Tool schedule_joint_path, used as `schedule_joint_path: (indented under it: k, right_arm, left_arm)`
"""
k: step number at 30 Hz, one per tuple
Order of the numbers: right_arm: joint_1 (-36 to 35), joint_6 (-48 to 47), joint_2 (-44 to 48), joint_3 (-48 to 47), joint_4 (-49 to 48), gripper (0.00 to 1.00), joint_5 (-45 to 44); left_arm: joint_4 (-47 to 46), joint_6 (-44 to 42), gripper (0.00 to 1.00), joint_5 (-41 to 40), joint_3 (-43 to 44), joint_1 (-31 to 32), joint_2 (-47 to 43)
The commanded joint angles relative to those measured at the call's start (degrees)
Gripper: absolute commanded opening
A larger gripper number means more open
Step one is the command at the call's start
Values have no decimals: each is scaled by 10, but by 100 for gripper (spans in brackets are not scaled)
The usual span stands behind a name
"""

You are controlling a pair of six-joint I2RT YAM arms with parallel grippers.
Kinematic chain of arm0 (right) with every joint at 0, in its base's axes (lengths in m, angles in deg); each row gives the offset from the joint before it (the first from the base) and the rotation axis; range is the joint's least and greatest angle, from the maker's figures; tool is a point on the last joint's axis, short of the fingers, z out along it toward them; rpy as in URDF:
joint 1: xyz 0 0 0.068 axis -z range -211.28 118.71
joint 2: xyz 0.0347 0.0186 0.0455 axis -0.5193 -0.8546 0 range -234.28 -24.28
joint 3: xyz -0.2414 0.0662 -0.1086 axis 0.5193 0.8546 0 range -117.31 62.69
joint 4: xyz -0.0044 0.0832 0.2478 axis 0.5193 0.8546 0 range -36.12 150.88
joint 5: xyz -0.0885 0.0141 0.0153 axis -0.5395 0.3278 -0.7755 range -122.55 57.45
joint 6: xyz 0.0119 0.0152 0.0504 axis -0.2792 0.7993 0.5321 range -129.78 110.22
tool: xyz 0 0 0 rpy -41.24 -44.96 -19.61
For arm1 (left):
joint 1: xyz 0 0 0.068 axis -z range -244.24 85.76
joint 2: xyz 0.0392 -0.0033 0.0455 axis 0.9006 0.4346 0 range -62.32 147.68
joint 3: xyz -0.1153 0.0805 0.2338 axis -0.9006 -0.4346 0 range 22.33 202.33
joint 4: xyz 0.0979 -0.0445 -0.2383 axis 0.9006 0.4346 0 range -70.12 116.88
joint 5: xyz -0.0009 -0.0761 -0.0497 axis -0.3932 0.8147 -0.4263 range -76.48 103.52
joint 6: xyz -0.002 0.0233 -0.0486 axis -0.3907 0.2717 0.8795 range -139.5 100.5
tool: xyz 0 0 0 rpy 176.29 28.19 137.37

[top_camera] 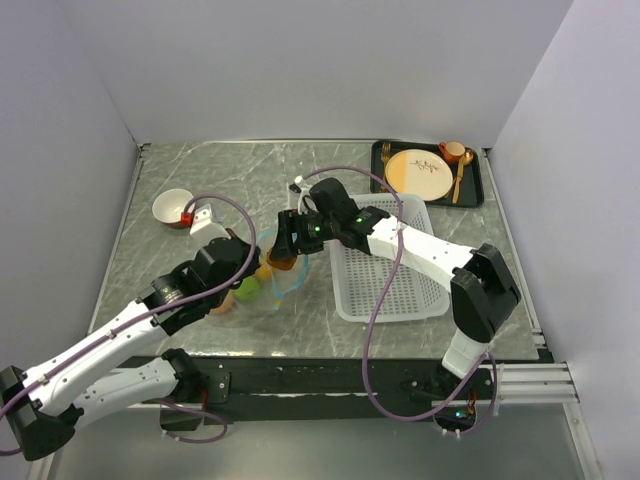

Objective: Place the food in the zip-top bag and seal the zipper
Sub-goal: Place the fake vegetable in the zipper food storage bag, then pick up the fake fruit from the bin.

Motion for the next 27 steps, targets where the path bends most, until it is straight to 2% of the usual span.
schedule_joint_path:
  k: [1,5,8,10,14,17,19,21,23,24,27]
  right_arm:
    - [-4,-14,2,-15,-13,82,13]
    - [-4,-11,8,-9,-19,82,14]
    - [-3,-10,20,-2,-7,84,-30]
    - [5,-4,38,1,11,87,-80]
    - [42,15,88,31,59,93,-243]
    - [88,45,136,72,68,94,-305]
    - [110,69,160,97,75,100,-353]
    - [127,56,170,114,70,100,-387]
    - [126,50,171,130,82,100,-436]
    - [130,58,165,131,94,100,-489]
    - [144,74,114,111,151,100,-534]
  left_arm:
    - [-8,7,3,-8,4,-2,9]
    - [-13,5,3,-4,4,-2,15]
    - [-12,4,3,-2,7,-2,16]
    - [-5,4,3,-5,9,-2,14]
    - [0,5,4,-10,5,-2,5]
    - [-4,5,4,-10,-1,-2,-3]
    - [-6,6,4,-10,-3,-3,-4]
    - [-10,5,4,-5,-2,-2,-3]
    - [-11,4,4,-1,-1,-2,4]
    - [-12,4,4,1,0,-2,5]
    - [-13,4,3,7,3,-3,11]
